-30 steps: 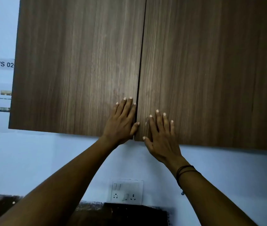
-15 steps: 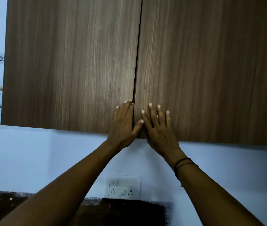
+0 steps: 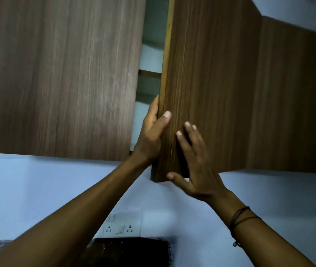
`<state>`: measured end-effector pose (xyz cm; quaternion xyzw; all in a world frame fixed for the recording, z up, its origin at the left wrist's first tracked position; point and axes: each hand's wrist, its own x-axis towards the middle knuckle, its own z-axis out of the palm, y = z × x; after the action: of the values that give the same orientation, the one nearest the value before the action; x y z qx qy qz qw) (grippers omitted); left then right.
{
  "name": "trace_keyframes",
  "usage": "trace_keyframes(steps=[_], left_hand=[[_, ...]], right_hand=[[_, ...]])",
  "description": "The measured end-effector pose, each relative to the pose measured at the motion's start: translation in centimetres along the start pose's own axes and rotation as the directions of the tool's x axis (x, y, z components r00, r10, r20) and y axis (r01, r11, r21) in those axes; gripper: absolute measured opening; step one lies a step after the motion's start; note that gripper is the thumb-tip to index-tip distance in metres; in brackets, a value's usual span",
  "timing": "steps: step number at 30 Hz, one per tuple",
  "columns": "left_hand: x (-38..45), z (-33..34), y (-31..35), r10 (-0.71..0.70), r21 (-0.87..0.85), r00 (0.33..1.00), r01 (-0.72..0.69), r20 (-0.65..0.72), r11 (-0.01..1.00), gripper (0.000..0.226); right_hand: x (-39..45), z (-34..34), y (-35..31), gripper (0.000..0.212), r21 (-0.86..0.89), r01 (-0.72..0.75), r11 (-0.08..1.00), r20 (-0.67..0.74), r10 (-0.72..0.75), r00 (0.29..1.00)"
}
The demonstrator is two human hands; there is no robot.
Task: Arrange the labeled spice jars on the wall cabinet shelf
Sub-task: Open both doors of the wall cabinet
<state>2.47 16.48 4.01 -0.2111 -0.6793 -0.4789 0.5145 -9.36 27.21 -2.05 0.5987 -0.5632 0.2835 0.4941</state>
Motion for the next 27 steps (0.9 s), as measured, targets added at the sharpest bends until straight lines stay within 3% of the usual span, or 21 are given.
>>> trace_keyframes(steps=[7, 11, 16, 20, 27], left_hand=[[-2.5, 5.8, 4.1, 0.02, -0.263, 0.998, -0.004, 0.056, 0.965, 0.059], [-3.0, 10.3, 5.6, 0.053, -0.45, 0.988, 0.018, 0.145, 0.893, 0.061], [-3.1, 16.4, 5.8, 0.172, -0.55, 0.955, -0.01, 0.242, 0.835, 0.054], [-3.3, 23.3, 6.5, 0.245, -0.326, 0.945, -0.166, 0.217, 0.931, 0.053], [-2.7, 31.9, 5.2, 0.33, -0.065, 0.908, -0.324, 0.26, 0.944, 0.054]], right_hand=[[0.9, -8.0, -2.7, 0.066, 0.398, -0.22, 0.891, -0.173, 0.309, 0.935], [0.5, -12.0, -3.8, 0.057, 0.565, -0.305, 0.767, -0.152, 0.46, 0.875], [-0.1, -17.2, -3.6, 0.054, 0.697, -0.342, 0.631, -0.116, 0.569, 0.814], [-1.3, -22.7, -2.1, 0.043, 0.594, -0.419, 0.686, -0.171, 0.617, 0.768], [-5.0, -29.5, 1.2, 0.033, 0.435, -0.604, 0.668, -0.249, 0.733, 0.633]])
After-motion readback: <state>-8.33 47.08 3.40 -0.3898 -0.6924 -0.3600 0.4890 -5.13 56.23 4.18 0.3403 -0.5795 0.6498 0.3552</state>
